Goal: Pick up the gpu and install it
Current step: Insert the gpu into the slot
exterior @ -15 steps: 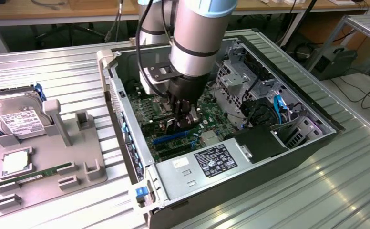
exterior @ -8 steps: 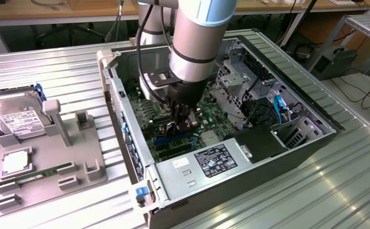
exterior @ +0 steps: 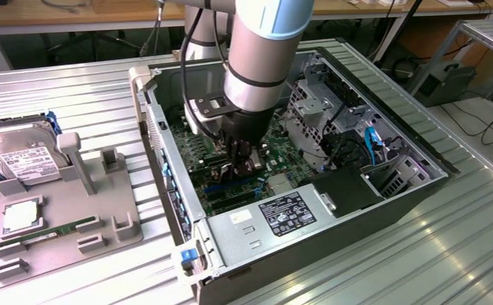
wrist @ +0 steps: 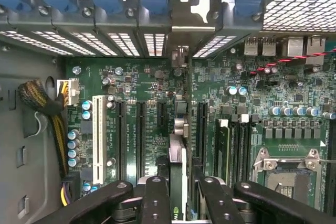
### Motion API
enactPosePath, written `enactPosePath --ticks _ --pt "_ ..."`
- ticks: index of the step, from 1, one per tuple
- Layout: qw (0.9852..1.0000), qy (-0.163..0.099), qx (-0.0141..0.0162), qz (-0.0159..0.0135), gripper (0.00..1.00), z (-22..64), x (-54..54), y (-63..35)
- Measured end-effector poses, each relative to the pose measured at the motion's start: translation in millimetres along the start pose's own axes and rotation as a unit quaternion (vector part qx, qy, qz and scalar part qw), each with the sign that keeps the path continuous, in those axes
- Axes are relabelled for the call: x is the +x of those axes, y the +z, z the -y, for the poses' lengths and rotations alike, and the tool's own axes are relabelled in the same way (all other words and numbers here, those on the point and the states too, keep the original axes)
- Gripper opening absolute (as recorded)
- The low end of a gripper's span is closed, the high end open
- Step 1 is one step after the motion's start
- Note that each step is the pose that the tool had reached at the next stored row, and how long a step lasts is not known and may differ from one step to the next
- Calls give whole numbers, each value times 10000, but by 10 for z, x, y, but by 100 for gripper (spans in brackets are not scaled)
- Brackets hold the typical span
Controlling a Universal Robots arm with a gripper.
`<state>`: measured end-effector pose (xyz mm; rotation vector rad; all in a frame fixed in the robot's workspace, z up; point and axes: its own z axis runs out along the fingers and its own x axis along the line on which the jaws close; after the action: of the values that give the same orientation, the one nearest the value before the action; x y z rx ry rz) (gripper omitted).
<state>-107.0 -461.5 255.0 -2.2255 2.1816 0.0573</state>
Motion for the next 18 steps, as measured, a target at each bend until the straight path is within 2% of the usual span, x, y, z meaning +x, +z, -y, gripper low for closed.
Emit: enactPosePath --ticks 3,17,18 --pt "10000 0 0 47 26 -1 -3 1" --pt "10000 1 -1 47 26 -3 8 76" --pt "10000 -1 3 54 26 -1 6 82"
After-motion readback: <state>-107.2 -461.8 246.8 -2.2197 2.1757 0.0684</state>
